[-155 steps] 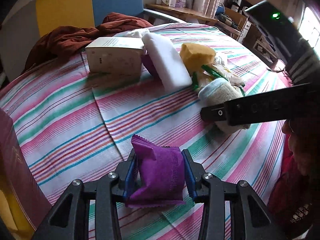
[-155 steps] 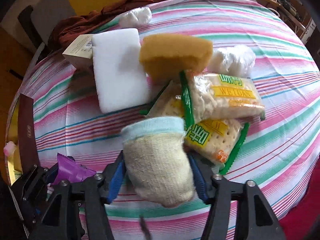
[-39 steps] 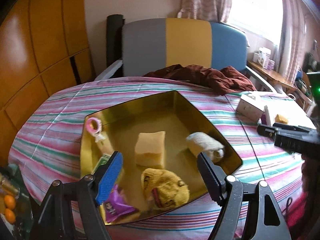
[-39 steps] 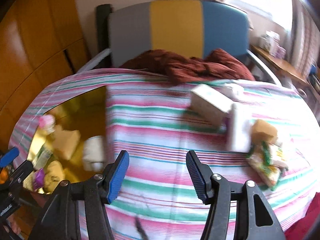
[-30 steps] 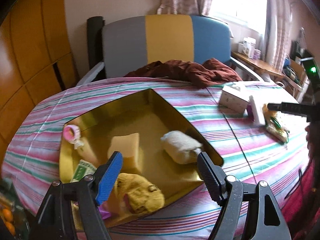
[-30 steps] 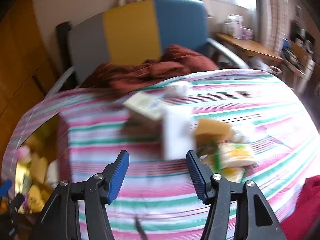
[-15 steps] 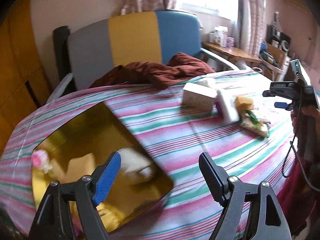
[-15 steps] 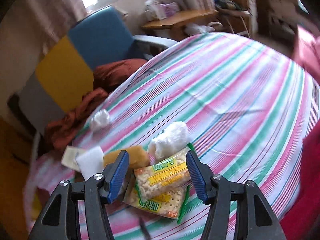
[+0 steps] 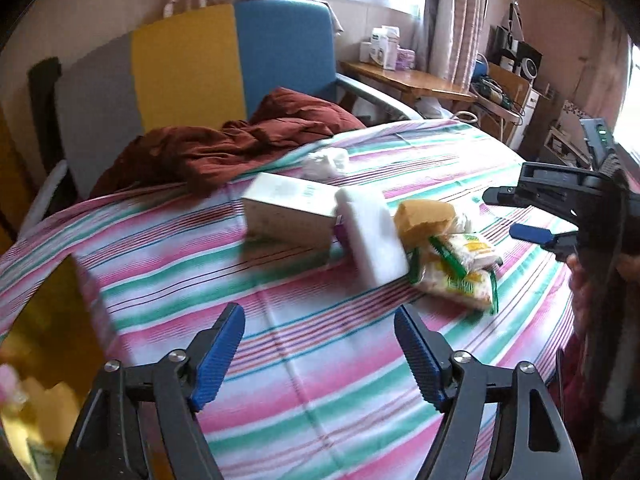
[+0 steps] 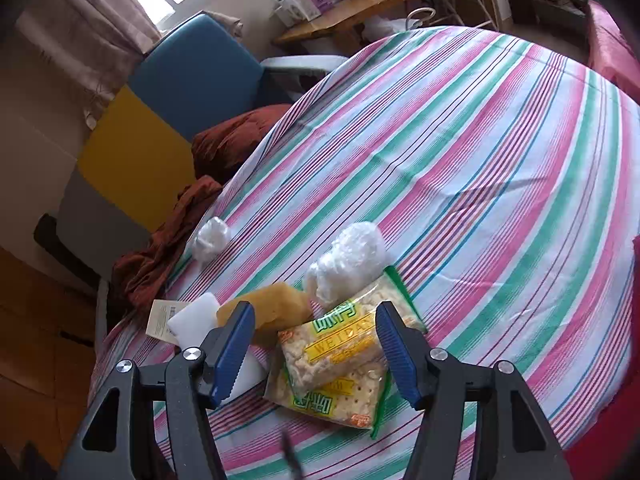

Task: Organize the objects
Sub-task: 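Move both grippers back toward the white eraser block and cracker packs, then grasp the white eraser block with the left gripper and lift it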

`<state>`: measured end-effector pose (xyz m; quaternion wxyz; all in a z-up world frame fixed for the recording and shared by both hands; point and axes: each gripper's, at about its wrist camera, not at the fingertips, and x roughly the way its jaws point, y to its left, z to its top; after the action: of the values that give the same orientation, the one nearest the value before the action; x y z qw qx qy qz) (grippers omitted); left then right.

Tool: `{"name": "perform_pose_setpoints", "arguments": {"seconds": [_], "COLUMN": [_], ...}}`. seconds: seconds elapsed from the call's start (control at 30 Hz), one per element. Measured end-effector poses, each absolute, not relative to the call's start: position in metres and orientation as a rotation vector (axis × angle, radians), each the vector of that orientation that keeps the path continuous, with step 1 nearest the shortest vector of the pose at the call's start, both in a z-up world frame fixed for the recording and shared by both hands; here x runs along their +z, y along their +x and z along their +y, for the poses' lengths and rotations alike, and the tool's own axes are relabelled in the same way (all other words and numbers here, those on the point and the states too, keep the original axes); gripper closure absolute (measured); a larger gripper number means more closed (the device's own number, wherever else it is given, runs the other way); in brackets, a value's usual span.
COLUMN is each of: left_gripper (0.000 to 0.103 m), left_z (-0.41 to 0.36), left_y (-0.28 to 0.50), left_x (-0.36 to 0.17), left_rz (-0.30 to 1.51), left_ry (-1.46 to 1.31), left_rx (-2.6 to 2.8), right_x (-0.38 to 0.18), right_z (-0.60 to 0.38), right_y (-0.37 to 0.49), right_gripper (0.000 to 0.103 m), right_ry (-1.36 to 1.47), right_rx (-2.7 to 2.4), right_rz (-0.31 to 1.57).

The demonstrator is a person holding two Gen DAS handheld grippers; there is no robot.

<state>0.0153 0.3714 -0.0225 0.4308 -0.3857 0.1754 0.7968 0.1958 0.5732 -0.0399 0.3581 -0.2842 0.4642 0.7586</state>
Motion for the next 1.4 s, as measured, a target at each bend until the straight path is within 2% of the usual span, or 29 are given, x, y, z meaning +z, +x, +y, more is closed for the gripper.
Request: {"name": "perform_pose_setpoints", "arguments": {"seconds": [0.2, 0.47, 0.5, 0.53, 0.57, 0.73, 1.0, 1.07, 1.17, 1.2, 1.33, 1.4], "left_gripper": [0.039, 0.035, 0.038, 0.058, 0.067, 0.073, 0.073, 0.071, 0.054, 0.044, 0.035, 0.034], "left_z": [0.408, 0.453, 0.458, 0.462, 0.465, 0.444, 0.376, 0.367, 0.362, 0.360, 0.358, 0.363], "left_y": [-0.001, -0.015, -0.017, -0.018, -0.018, -0.012, -0.003, -0.002, -0.002, -0.003, -0.008, -0.012], "left_x": [-0.045, -0.074, -0.078, -0.082, -0.085, -0.081, -0.086, -0.083, -0.080, -0.078, -0.071, -0.070], "left_rz": [0.392, 0.361, 0.356, 0.358, 0.363, 0.302, 0.163, 0.186, 0.237, 0.222, 0.201, 0.199], "left_ry": [-1.063, -1.151, -1.165, -1.174, -1.186, -1.182, -1.337, -1.341, -1.335, -1.340, -1.330, -1.343], "left_rx": [1.910, 1.858, 1.843, 1.828, 1.810, 1.783, 1.710, 1.755, 1.824, 1.835, 1.866, 1.870], "right_x": [-0.042, -0.046, -0.046, -0.047, -0.047, -0.049, -0.049, -0.050, -0.052, -0.053, -0.053, -0.053], "right_z": [0.571, 0.572, 0.572, 0.572, 0.572, 0.575, 0.576, 0.577, 0.579, 0.579, 0.579, 0.579], "right_y": [0.187, 0.181, 0.180, 0.180, 0.179, 0.181, 0.183, 0.183, 0.185, 0.185, 0.186, 0.186], "right_gripper": [0.039, 0.039, 0.039, 0.039, 0.039, 0.039, 0.039, 0.039, 0.039, 0.039, 0.039, 0.039], "right_ry": [-0.777, -0.814, -0.821, -0.826, -0.830, -0.827, -0.827, -0.826, -0.824, -0.823, -0.824, -0.822], "right_rx": [1.988, 1.995, 1.996, 1.996, 1.994, 1.978, 1.957, 1.949, 1.934, 1.931, 1.929, 1.934], "right_rz": [1.203, 1.215, 1.213, 1.212, 1.210, 1.209, 1.196, 1.199, 1.210, 1.213, 1.216, 1.217]}}
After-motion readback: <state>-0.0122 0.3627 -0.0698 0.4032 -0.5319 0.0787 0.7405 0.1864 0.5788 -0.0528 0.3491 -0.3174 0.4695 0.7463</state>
